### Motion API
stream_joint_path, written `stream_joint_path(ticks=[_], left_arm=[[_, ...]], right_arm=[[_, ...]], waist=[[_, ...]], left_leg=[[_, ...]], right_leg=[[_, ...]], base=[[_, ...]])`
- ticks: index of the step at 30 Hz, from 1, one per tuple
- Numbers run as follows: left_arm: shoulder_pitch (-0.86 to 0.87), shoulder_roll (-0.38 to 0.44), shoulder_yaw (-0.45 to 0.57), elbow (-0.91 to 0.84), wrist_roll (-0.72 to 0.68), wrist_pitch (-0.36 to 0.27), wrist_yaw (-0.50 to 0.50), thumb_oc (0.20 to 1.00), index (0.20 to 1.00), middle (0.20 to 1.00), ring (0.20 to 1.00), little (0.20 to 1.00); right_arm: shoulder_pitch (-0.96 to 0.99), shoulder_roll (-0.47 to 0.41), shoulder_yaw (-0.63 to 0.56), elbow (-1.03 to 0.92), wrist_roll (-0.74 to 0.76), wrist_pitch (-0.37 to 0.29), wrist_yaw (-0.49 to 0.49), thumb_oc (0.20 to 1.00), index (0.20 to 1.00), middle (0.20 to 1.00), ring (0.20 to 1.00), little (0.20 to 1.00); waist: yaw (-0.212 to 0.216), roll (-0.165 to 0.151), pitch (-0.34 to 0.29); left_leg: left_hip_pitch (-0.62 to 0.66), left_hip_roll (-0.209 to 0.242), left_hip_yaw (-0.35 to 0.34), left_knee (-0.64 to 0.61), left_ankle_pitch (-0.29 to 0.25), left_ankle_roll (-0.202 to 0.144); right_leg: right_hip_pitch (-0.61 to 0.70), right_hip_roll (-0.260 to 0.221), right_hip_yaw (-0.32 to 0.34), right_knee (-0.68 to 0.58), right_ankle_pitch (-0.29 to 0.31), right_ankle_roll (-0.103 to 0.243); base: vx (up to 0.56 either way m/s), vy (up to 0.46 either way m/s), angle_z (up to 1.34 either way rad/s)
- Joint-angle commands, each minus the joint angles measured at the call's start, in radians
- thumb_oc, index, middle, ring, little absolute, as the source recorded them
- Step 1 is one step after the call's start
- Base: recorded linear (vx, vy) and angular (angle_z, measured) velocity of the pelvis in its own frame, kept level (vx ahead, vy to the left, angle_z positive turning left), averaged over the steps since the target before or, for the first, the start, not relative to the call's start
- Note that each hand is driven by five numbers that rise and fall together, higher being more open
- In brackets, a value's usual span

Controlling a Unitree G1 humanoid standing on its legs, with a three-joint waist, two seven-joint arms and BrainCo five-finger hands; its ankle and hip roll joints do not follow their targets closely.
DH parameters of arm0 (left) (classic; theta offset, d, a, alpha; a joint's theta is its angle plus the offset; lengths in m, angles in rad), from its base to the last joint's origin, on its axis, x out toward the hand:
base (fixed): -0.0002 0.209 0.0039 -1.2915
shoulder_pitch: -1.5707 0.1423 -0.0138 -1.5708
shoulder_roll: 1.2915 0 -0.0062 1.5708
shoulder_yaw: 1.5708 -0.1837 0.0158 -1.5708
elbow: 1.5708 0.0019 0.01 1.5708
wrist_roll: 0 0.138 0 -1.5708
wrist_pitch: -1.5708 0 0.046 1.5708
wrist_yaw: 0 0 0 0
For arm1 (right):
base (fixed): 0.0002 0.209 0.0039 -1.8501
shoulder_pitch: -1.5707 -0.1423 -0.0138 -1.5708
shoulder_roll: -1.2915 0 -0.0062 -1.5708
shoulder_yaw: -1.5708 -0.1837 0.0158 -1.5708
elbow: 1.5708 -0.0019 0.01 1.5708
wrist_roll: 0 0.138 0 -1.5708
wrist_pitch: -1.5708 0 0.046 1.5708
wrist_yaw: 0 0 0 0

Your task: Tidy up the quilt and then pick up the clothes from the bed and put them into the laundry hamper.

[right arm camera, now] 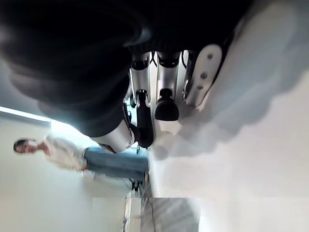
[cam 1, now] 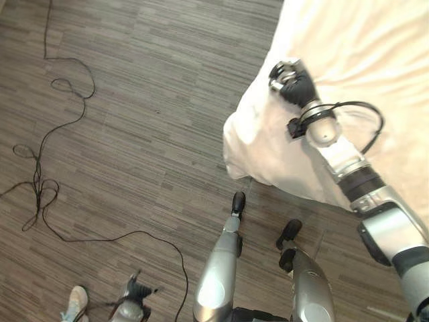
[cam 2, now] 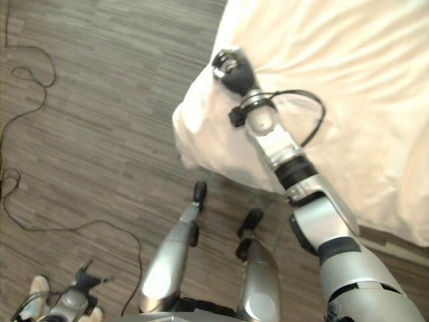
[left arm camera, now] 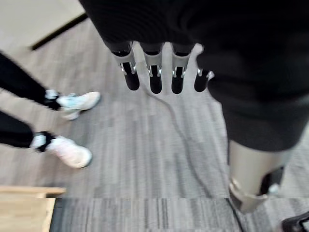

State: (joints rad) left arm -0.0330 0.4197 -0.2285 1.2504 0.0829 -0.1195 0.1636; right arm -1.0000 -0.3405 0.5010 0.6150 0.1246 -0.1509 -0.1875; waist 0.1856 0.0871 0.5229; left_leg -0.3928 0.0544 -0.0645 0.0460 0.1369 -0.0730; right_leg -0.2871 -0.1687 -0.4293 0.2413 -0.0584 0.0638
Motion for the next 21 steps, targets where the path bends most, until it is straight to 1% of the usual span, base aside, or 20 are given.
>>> stream_joint_path(ticks=[1,2,3,4,6,7,9,10,11,12,13,14,15,16,17,18,19,20,21], left_arm=[[0.006,-0.001,-0.051,0.021,0.089,0.036,0.009,1.0,1.0,1.0,1.0,1.0],[0.006,-0.001,-0.051,0.021,0.089,0.036,0.009,1.0,1.0,1.0,1.0,1.0],[-0.004,-0.01,-0.056,0.024,0.099,0.039,0.01,1.0,1.0,1.0,1.0,1.0],[-0.04,-0.009,-0.07,0.005,0.116,0.037,-0.015,1.0,1.0,1.0,1.0,1.0],[-0.054,-0.016,-0.08,-0.011,0.116,0.028,-0.012,1.0,1.0,1.0,1.0,1.0],[-0.098,-0.036,-0.11,-0.045,0.114,0.028,-0.007,1.0,1.0,1.0,1.0,1.0],[-0.144,-0.027,-0.134,-0.098,0.129,0.025,0.0,1.0,1.0,1.0,1.0,1.0],[-0.144,-0.027,-0.135,-0.098,0.129,0.025,0.0,1.0,1.0,1.0,1.0,1.0],[-0.167,-0.017,-0.135,-0.128,0.133,0.024,0.005,1.0,1.0,1.0,1.0,1.0],[-0.189,0.008,-0.128,-0.192,0.136,0.013,0.018,1.0,1.0,1.0,1.0,1.0],[-0.189,0.008,-0.129,-0.192,0.136,0.013,0.018,1.0,1.0,1.0,1.0,1.0],[-0.216,0.017,-0.13,-0.236,0.13,0.005,0.025,1.0,1.0,1.0,1.0,1.0],[-0.217,0.017,-0.13,-0.236,0.13,0.006,0.025,1.0,1.0,1.0,1.0,1.0],[-0.227,0.019,-0.128,-0.262,0.121,0.001,0.033,1.0,1.0,1.0,1.0,1.0],[-0.242,0.02,-0.127,-0.279,0.113,-0.003,0.042,1.0,1.0,1.0,1.0,1.0],[-0.251,0.027,-0.129,-0.297,0.112,-0.009,0.049,1.0,1.0,1.0,1.0,1.0],[-0.261,0.04,-0.135,-0.32,0.108,-0.011,0.061,1.0,1.0,1.0,1.0,1.0],[-0.259,0.042,-0.136,-0.314,0.105,-0.012,0.061,1.0,1.0,1.0,1.0,1.0],[-0.263,0.032,-0.135,-0.301,0.093,-0.014,0.055,1.0,1.0,1.0,1.0,1.0]], right_arm=[[0.196,0.168,0.107,0.114,-0.017,0.026,0.081,0.2,0.2,0.2,0.2,0.2],[0.196,0.168,0.107,0.114,-0.017,0.026,0.081,0.2,0.2,0.2,0.2,0.2],[0.25,0.195,0.138,0.117,-0.03,0.031,0.103,0.2,0.2,0.2,0.2,0.2],[0.413,0.224,0.231,0.097,-0.084,0.049,0.183,0.2,0.2,0.2,0.2,0.2],[0.444,0.238,0.243,0.111,-0.093,0.046,0.195,0.2,0.2,0.2,0.2,0.2],[0.504,0.238,0.235,0.089,-0.086,0.042,0.208,0.2,0.2,0.2,0.2,0.2],[0.544,0.206,0.206,-0.018,-0.035,0.028,0.222,0.2,0.2,0.2,0.2,0.2],[0.545,0.205,0.206,-0.019,-0.034,0.029,0.222,0.2,0.2,0.2,0.2,0.2],[0.559,0.173,0.177,-0.115,0.03,0.022,0.237,0.2,0.2,0.2,0.2,0.2],[0.601,0.089,0.1,-0.36,0.166,-0.009,0.263,0.2,0.2,0.2,0.2,0.2],[0.602,0.087,0.099,-0.362,0.166,-0.007,0.263,0.2,0.2,0.2,0.2,0.2],[0.615,0.054,0.043,-0.485,0.226,-0.037,0.272,0.2,0.2,0.2,0.2,0.2],[0.615,0.053,0.043,-0.486,0.226,-0.036,0.272,0.2,0.2,0.2,0.2,0.2],[0.604,0.045,0.012,-0.533,0.238,-0.054,0.261,0.2,0.2,0.2,0.2,0.2],[0.579,0.045,-0.006,-0.548,0.24,-0.065,0.246,0.2,0.2,0.2,0.2,0.2],[0.553,0.044,-0.024,-0.559,0.242,-0.075,0.234,0.2,0.2,0.2,0.2,0.2],[0.506,0.046,-0.04,-0.557,0.224,-0.085,0.201,0.2,0.2,0.2,0.2,0.2],[0.487,0.049,-0.042,-0.528,0.225,-0.085,0.192,0.2,0.2,0.2,0.2,0.2],[0.458,0.058,-0.046,-0.486,0.228,-0.082,0.183,0.2,0.2,0.2,0.2,0.2]], waist=[[0.03,-0.06,-0.012],[0.03,-0.06,-0.011],[0.025,-0.067,-0.013],[0.005,-0.092,-0.022],[0.002,-0.097,-0.029],[-0.016,-0.113,-0.051],[-0.043,-0.134,-0.082],[-0.042,-0.134,-0.081],[-0.063,-0.146,-0.097],[-0.101,-0.165,-0.122],[-0.101,-0.165,-0.124],[-0.133,-0.169,-0.144],[-0.133,-0.169,-0.146],[-0.149,-0.169,-0.148],[-0.154,-0.165,-0.139],[-0.153,-0.161,-0.133],[-0.162,-0.158,-0.114],[-0.162,-0.159,-0.103],[-0.158,-0.157,-0.093]], left_leg=[[-0.038,0.07,0.052,0.092,-0.117,-0.06],[-0.038,0.07,0.052,0.092,-0.117,-0.06],[-0.029,0.071,0.052,0.092,-0.123,-0.059],[0.015,0.071,0.051,0.098,-0.145,-0.053],[0.037,0.069,0.049,0.093,-0.15,-0.051],[0.086,0.062,0.048,0.078,-0.158,-0.043],[0.135,0.056,0.055,0.058,-0.167,-0.034],[0.137,0.056,0.056,0.057,-0.167,-0.034],[0.155,0.05,0.062,0.049,-0.168,-0.027],[0.206,0.043,0.087,0.028,-0.179,-0.012],[0.204,0.042,0.087,0.026,-0.176,-0.011],[0.255,0.033,0.11,-0.004,-0.187,0.002],[0.252,0.032,0.11,-0.006,-0.185,0.002],[0.275,0.029,0.128,-0.019,-0.189,0.01],[0.294,0.034,0.156,-0.027,-0.192,0.014],[0.301,0.045,0.185,-0.023,-0.199,0.017],[0.285,0.061,0.217,0.005,-0.21,0.017],[0.268,0.059,0.234,0.037,-0.224,0.018],[0.249,0.049,0.255,0.065,-0.235,0.024]], right_leg=[[-0.028,-0.123,0.051,-0.053,0.004,0.09],[-0.027,-0.123,0.051,-0.053,0.004,0.09],[-0.015,-0.122,0.052,-0.06,0.005,0.09],[0.032,-0.115,0.054,-0.086,0.011,0.091],[0.056,-0.114,0.051,-0.103,0.014,0.092],[0.1,-0.113,0.048,-0.129,0.022,0.095],[0.141,-0.112,0.052,-0.156,0.033,0.102],[0.143,-0.112,0.052,-0.157,0.033,0.102],[0.153,-0.115,0.057,-0.164,0.041,0.106],[0.165,-0.118,0.079,-0.161,0.046,0.117],[0.163,-0.119,0.079,-0.162,0.049,0.117],[0.16,-0.128,0.103,-0.14,0.048,0.13],[0.158,-0.129,0.103,-0.142,0.05,0.131],[0.141,-0.141,0.118,-0.107,0.059,0.145],[0.113,-0.154,0.126,-0.062,0.069,0.155],[0.079,-0.168,0.11,-0.011,0.075,0.161],[0.001,-0.145,0.076,0.089,0.066,0.166],[-0.035,-0.132,0.064,0.12,0.061,0.168],[-0.057,-0.149,0.016,0.125,0.078,0.169]], base=[[0.01,0.044,0.14],[0.0,0.046,0.07],[0.03,0.056,-0.01],[0.03,0.056,-0.01],[0.04,0.056,0.0],[0.08,0.086,-0.05],[0.09,0.083,-0.11],[0.06,0.077,-0.18],[0.07,0.15,-0.25],[0.07,0.153,-0.3],[0.08,0.209,-0.33],[0.03,0.106,-0.37],[0.02,0.17,-0.49],[-0.04,0.132,-0.64],[-0.07,0.156,-0.54],[-0.12,0.051,-0.88],[-0.1,-0.003,-0.92],[-0.09,0.01,-1.21],[-0.04,0.048,-0.79]])
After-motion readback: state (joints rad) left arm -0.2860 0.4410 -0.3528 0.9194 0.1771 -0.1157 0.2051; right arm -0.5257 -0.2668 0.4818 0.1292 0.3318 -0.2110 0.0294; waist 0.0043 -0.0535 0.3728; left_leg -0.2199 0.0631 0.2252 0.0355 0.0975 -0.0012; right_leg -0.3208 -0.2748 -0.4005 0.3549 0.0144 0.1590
